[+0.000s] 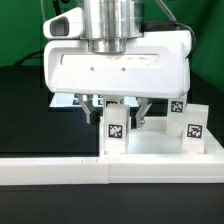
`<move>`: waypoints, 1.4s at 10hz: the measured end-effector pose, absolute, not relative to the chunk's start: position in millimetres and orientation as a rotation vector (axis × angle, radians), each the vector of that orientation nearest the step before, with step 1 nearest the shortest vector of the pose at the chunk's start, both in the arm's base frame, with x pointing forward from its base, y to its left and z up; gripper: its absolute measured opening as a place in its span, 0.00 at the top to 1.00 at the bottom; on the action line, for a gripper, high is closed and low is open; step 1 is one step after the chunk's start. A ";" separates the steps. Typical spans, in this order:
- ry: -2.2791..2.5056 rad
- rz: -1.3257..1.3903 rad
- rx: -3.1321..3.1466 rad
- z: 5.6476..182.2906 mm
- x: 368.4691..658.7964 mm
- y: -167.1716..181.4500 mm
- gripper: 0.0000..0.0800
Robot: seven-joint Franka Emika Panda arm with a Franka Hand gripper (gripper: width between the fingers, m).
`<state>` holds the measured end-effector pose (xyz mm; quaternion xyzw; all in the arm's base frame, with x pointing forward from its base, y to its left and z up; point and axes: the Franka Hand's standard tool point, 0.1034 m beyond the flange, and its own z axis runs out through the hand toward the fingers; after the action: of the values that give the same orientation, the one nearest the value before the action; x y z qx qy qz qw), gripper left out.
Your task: Assemble square table
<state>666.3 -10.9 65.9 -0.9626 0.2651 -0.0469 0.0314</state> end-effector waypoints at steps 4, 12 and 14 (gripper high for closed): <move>1.155 -0.132 -2.839 65.9 666.3 -10.6 0.64; 2.266 0.129 -1.808 67.1 666.1 -21.8 0.64; 2.402 0.160 -1.650 64.8 664.9 -14.5 0.64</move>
Offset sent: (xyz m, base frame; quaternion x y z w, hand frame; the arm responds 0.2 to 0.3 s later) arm 0.0000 0.0000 0.0000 0.0000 0.0000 0.1296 0.9916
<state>664.9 -14.5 64.8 -0.5620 0.8178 0.0545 0.1113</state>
